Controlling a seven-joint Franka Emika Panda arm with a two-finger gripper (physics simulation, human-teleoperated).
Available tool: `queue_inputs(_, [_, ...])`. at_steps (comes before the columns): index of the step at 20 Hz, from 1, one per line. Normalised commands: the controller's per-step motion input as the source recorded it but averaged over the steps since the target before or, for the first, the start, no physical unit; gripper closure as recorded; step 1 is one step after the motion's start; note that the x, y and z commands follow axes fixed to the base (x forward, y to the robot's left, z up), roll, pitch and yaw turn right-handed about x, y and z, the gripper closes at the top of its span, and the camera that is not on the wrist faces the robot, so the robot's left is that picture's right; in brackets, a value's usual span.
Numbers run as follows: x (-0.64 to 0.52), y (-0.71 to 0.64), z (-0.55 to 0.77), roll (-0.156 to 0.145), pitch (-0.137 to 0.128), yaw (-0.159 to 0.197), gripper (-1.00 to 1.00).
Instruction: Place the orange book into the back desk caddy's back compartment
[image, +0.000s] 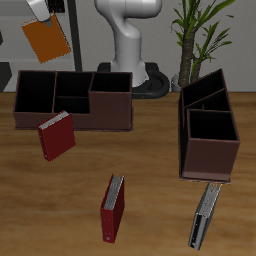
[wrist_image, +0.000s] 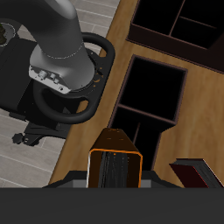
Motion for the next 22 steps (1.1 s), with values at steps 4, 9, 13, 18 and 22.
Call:
queue_inputs(4, [0.04,-0.11,-0.07,-0.027,0.01,0.007,1.0])
queue_inputs(9, [0.04,-0.29,0.01,-0.06,-0.01,-0.015,1.0])
queue_inputs(13, [0.08,-0.37,0.14,-0.09,-0.051,-0.021,1.0])
queue_inputs(18, [0.01,-0.12,0.06,-0.036,-0.022,-0.067,1.0])
queue_inputs(22, [0.07,-0.16,0.03,-0.074,-0.015,-0.031,1.0])
